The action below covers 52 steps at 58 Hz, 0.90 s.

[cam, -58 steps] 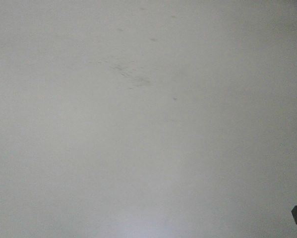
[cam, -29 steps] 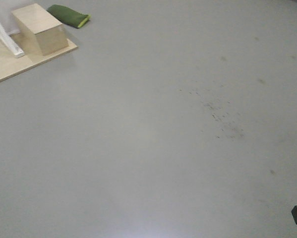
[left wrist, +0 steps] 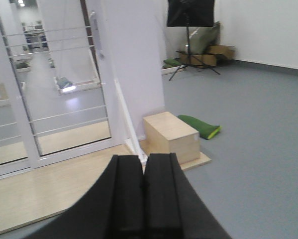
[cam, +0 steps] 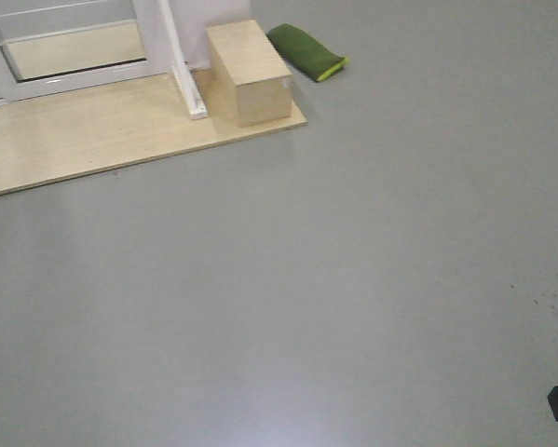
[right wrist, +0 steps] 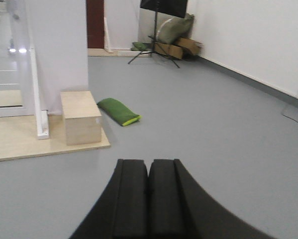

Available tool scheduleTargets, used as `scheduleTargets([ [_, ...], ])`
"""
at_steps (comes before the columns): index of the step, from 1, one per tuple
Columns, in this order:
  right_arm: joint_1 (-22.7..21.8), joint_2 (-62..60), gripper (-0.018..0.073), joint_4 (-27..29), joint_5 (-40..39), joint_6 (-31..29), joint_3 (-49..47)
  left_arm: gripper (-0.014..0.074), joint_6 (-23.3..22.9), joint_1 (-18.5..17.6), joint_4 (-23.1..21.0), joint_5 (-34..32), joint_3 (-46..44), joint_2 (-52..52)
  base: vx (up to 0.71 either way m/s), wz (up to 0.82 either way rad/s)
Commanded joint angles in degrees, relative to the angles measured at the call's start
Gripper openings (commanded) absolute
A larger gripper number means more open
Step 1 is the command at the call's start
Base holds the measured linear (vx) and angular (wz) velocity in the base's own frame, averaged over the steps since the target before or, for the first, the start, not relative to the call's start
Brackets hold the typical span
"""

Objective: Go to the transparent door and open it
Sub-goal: 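Drive forward onto the wooden platform up to the glass door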

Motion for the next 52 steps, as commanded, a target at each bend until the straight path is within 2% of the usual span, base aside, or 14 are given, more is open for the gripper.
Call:
scheduleTargets([
  [1, -0.21, -0.80, -0.0008, -0.33, -4.89, -0.13, 0.72, -0.0006, -0.53, -0.18, -0.07, -4.65, 1.79, -0.19, 0.68, 0.69],
  [29, -0.21, -0.80, -0.0008, -0.33, -4.89, -0.13, 0.72, -0.0006, -0.53, -0.18, -0.07, -4.65, 1.79, -0.19, 0.67, 0.62],
  [52, -0.21, -0.80, -0.0008, -0.33, -4.89, -0.13, 0.72, -0.0006, -0.53, -0.18, -0.07, -4.65, 1.79, -0.19, 0.64, 0.36],
])
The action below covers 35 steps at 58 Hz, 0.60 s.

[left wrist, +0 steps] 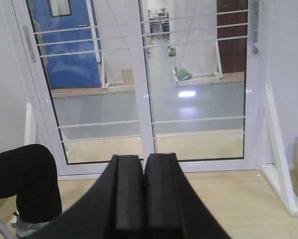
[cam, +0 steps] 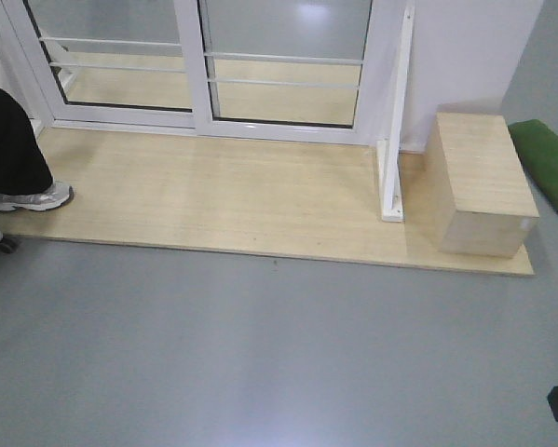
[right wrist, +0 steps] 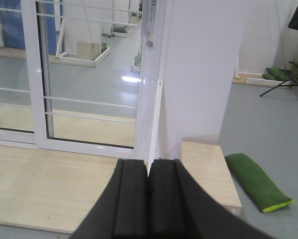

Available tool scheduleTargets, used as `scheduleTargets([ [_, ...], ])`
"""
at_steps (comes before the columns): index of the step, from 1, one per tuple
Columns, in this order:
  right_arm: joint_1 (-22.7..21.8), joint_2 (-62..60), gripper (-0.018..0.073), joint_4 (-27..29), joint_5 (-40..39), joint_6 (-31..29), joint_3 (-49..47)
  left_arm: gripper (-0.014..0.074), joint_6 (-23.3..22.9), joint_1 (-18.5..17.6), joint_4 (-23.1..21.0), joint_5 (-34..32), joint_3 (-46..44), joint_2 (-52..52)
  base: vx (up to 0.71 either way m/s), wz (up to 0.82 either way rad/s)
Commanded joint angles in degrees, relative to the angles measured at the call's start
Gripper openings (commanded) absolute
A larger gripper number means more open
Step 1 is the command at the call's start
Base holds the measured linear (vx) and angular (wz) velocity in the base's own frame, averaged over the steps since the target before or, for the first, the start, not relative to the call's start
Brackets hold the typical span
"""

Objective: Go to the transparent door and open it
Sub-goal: 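Drive forward onto the wooden platform up to the glass door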

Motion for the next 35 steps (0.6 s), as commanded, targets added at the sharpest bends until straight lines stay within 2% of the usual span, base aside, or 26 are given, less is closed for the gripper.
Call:
scheduleTargets([
  [1, -0.21, -0.80, -0.0008, -0.33, -4.89, -0.13, 0.72, -0.0006, -0.53, -0.18, -0.07, -4.65, 1.79, -0.19, 0.61, 0.20],
  [35, -0.21, -0.80, -0.0008, -0.33, -4.89, -0.13, 0.72, -0.0006, -0.53, -0.18, -0.07, -4.65, 1.79, -0.19, 0.59, 0.04],
])
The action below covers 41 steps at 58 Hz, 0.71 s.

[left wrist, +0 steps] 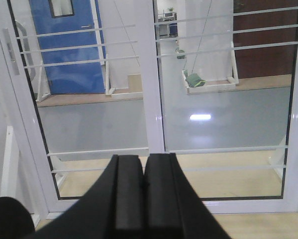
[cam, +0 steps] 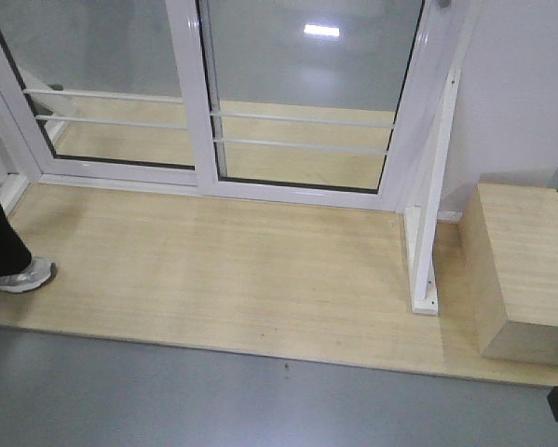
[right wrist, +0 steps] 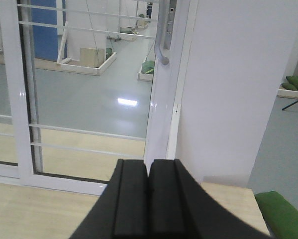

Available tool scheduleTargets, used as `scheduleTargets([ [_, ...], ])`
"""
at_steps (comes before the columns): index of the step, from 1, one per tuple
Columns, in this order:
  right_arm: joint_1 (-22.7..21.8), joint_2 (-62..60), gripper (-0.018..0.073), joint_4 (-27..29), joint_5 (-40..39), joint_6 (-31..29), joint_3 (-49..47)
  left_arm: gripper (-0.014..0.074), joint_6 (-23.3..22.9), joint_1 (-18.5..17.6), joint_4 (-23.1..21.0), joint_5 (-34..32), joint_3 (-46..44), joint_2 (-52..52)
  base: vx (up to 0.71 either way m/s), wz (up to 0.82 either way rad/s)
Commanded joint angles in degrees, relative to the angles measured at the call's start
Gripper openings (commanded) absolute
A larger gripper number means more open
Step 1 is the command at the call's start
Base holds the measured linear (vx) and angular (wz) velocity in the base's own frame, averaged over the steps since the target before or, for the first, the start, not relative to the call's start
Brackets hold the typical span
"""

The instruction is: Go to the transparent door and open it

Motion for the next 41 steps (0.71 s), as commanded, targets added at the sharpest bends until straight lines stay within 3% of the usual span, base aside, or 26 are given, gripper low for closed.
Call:
scheduleTargets([
  [1, -0.21, -0.80, -0.0008, -0.33, -4.89, -0.13, 0.72, -0.0006, -0.53, -0.18, -0.07, -4.65, 1.79, -0.19, 0.56, -0.12],
  [41, -0.21, -0.80, -0.0008, -0.33, -4.78, -0.13, 0.72, -0.0006, -0.53, -0.18, -0.07, -4.65, 1.79, -0.19, 0.49, -0.12],
])
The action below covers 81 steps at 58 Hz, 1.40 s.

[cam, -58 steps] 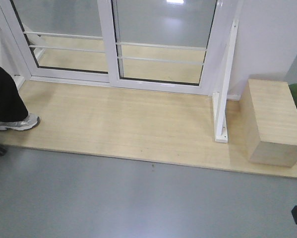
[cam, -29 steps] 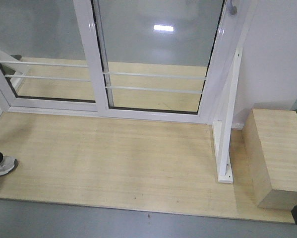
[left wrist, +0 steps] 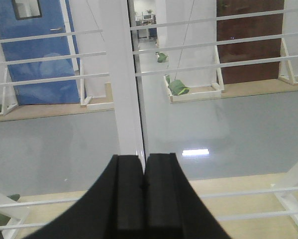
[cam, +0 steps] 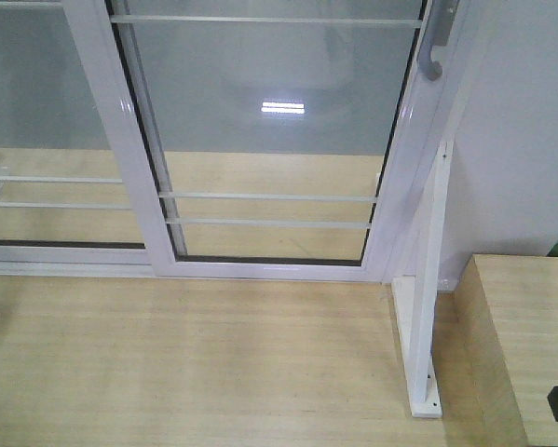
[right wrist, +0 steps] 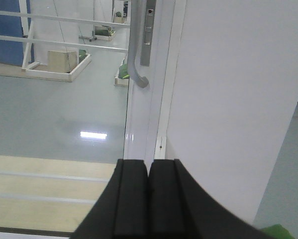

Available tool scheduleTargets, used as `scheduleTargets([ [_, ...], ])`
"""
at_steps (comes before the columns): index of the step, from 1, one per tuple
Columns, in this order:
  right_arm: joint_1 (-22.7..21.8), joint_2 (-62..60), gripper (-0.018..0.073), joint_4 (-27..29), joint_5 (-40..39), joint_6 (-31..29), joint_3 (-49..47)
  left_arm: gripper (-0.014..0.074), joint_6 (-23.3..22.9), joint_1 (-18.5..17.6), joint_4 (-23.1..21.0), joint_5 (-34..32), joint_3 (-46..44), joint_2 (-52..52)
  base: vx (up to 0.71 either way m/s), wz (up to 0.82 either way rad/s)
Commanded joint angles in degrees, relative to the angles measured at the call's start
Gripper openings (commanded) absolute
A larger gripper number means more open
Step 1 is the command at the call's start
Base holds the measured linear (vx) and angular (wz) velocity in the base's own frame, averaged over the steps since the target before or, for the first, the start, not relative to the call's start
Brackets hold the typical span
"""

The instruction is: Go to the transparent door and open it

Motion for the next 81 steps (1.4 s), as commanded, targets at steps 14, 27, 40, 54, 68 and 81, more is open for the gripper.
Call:
scheduleTargets([
  [14, -0.21, -0.80, -0.0008, -0.33, -4.78, -0.13, 0.72, -0.0006, -0.53, -0.18, -0.07, -4.65, 1.79, -0.19, 0.36, -0.08],
  [27, -0.21, -0.80, -0.0008, -0.33, -4.78, -0.13, 0.72, -0.0006, -0.53, -0.18, -0.07, -4.65, 1.79, -0.19, 0.31, -0.09],
  [40, -0.21, -0.80, -0.0008, -0.33, -4.78, -0.13, 0.72, -0.0006, -0.53, -0.18, -0.07, -4.65, 1.79, -0.19, 0.26, -0.05],
  [54, -0.22, -0.29, -0.0008, -0.33, -4.85, -0.13, 0.61, -0.0006, -0.53, -0.23, -0.07, -4.69, 1.79, 0.00, 0.16, 0.01],
  [68, -0.22, 5.24, -0.0008, -0.33, -5.20, -0.13, 0.61, -0.0006, -0.53, -0.17, -0.07, -4.27, 1.32, 2.87, -0.03, 0.01],
  [81, -0.22, 5.67, -0.0008, -0.33, -3.19, -0.13, 0.67, -0.0006, -0.53, -0.17, -0.07, -3.14, 1.32, 2.68, 0.00, 0.00],
])
